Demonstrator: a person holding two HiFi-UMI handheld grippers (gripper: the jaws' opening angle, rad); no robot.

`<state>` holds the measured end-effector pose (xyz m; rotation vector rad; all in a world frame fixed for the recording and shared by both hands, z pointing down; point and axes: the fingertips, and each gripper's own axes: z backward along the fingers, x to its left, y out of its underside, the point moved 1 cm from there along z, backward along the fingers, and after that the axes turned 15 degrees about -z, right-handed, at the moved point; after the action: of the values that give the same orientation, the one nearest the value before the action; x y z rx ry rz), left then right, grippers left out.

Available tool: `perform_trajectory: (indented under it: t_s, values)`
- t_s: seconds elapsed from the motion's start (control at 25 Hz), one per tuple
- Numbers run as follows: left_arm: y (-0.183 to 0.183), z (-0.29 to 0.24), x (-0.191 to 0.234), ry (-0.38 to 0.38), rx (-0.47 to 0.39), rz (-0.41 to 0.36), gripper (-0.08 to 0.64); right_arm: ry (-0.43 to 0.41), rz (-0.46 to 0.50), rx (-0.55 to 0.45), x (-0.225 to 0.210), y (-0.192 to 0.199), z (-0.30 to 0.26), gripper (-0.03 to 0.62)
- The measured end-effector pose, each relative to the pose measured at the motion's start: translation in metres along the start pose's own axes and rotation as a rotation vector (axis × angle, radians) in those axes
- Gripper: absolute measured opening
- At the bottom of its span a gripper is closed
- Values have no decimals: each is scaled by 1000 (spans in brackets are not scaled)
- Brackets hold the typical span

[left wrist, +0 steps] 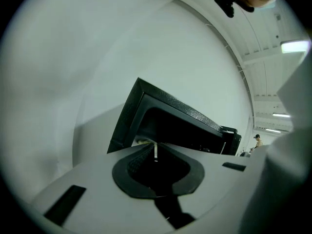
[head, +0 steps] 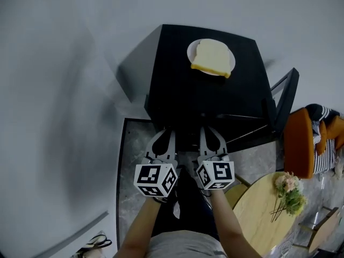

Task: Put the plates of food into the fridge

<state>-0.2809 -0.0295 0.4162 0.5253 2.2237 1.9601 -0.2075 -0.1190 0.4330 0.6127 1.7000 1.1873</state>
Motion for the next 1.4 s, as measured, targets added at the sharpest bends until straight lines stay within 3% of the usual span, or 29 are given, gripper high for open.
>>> perform_trajectory:
  t_s: [0.44, 0.72, 0.96, 1.16, 1.28, 1.4]
  values:
    - [-50, 36, -39, 44, -124, -234, 10, 14, -86, -145, 34, -29, 79, 12]
    - [-66, 57, -48, 71, -152, -151, 11, 9, -130, -193, 52, -39, 104, 14]
    - [-85, 67, -47, 68, -161, -156, 11, -34, -195, -227, 66, -57, 110, 14]
    - [-103, 70, -34, 48, -142, -119, 11, -63, -340, -152, 71, -74, 110, 14]
    - [-120, 64, -19, 29, -130, -96, 11, -56, -403, -93, 63, -104, 104, 14]
    - [-152, 55, -4, 59, -168, 22, 11, -108, -493, -55, 52, -147, 90, 14]
